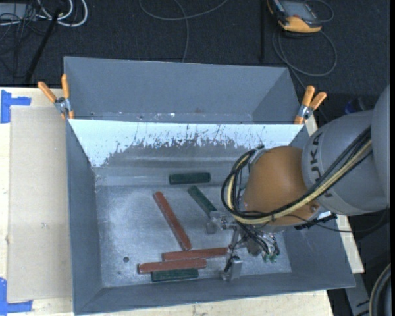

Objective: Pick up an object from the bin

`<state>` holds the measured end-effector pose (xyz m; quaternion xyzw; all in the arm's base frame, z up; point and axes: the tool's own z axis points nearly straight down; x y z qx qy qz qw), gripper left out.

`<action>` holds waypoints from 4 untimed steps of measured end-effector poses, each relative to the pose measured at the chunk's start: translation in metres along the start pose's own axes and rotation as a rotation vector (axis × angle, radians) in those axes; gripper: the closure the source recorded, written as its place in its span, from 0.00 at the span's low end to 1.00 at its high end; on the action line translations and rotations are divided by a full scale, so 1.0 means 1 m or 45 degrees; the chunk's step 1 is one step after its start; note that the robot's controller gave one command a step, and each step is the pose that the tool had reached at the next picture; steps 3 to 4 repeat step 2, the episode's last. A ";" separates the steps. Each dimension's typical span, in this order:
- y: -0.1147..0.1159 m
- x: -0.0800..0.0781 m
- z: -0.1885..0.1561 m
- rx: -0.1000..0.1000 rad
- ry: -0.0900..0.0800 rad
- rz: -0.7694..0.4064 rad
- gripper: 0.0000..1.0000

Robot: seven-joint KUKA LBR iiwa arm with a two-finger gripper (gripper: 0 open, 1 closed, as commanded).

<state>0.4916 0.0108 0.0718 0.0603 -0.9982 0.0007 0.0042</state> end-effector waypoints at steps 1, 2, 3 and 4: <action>0.002 -0.002 -0.004 -0.002 -0.011 0.002 1.00; 0.010 -0.024 -0.151 0.003 -0.019 -0.583 1.00; 0.010 -0.024 -0.151 0.003 -0.019 -0.583 1.00; 0.010 -0.024 -0.151 0.003 -0.019 -0.583 1.00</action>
Offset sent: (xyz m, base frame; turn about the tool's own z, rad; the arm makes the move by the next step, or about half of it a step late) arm 0.0000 0.0000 0.0000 0.0000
